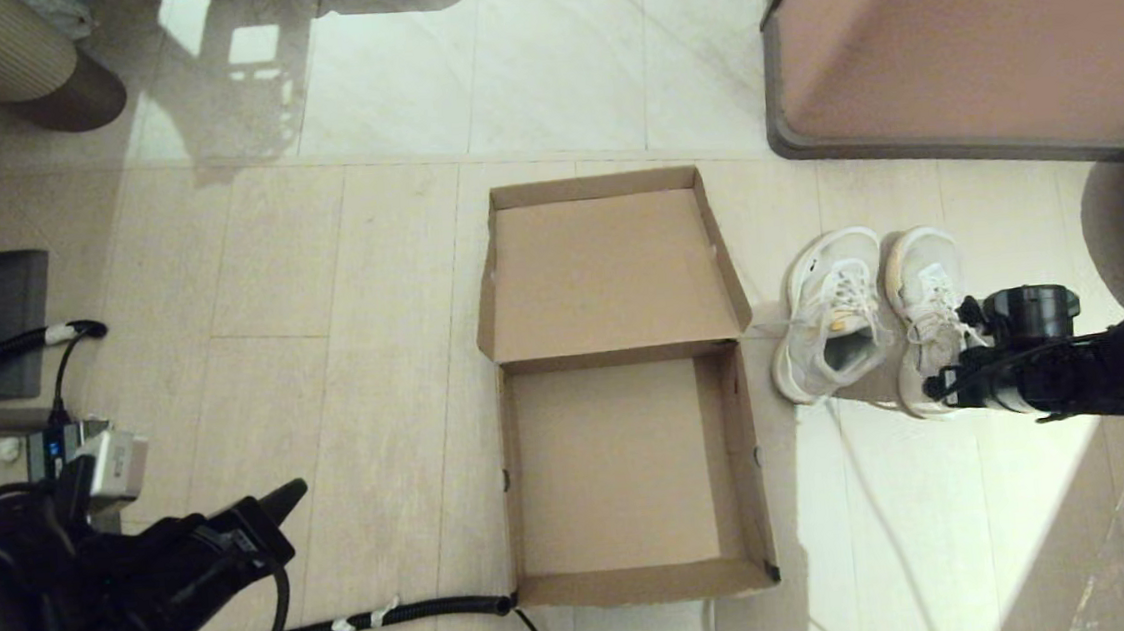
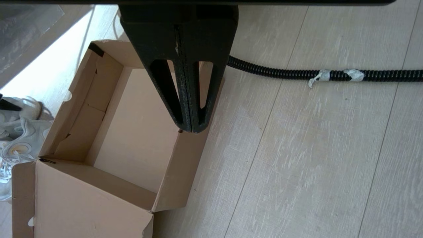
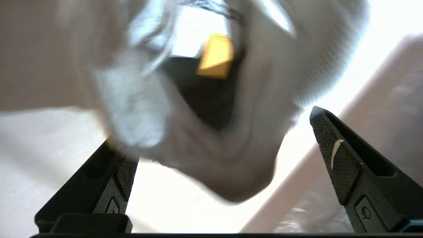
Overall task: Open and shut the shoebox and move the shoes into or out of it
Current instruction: Put the shoes into the shoe box
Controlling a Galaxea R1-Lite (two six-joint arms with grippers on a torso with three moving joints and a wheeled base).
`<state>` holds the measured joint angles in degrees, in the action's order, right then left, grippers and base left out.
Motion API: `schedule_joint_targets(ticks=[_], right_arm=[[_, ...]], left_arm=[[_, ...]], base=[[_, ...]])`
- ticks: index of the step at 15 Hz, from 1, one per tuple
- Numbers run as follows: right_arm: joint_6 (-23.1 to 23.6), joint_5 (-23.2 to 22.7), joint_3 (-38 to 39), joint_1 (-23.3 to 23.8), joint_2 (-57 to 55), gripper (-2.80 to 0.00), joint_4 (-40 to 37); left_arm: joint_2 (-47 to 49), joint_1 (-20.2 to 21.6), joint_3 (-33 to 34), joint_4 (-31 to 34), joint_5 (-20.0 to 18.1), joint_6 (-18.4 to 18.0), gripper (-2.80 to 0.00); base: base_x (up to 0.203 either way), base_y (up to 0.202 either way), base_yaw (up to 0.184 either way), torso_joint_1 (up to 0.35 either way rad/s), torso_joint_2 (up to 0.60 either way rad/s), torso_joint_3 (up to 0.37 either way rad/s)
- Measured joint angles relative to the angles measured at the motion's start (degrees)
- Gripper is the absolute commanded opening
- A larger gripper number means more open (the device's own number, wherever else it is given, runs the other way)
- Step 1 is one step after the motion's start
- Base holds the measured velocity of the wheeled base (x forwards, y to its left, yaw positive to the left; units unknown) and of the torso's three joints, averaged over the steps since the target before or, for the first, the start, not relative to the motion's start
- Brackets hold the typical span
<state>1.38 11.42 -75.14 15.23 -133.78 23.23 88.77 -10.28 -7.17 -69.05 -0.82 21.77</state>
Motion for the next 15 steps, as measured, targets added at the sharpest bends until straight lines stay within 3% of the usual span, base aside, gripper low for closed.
schedule_joint_targets(ticks=[3, 7, 12, 15], right_arm=[[-0.04, -0.3, -0.58, 1.17, 0.59, 0.0, -0.1], [0.1, -4.12, -0.75, -1.72, 3.14, 0.0, -1.03], [-0.34, -14.17, -1.23, -2.03, 5.41, 0.0, -5.54], [-0.59, -14.92, -0.68, -2.07, 6.54, 0.0, -5.56]], left_arm=[[-0.22, -0.09, -0.02, 0.0, -0.04, -0.35, -2.8], [-0.71, -0.09, 0.23, 0.01, 0.07, -0.38, -2.8], [-2.02, -0.01, 2.56, -0.02, 0.19, -0.38, -2.8], [-2.34, 0.05, 3.34, -0.05, 0.65, -0.38, -2.8]], base=[[0.0, 0.0, 0.0, 0.0, 0.0, 0.0], [0.0, 0.0, 0.0, 0.0, 0.0, 0.0], [0.0, 0.0, 0.0, 0.0, 0.0, 0.0], [0.0, 0.0, 0.0, 0.0, 0.0, 0.0]])
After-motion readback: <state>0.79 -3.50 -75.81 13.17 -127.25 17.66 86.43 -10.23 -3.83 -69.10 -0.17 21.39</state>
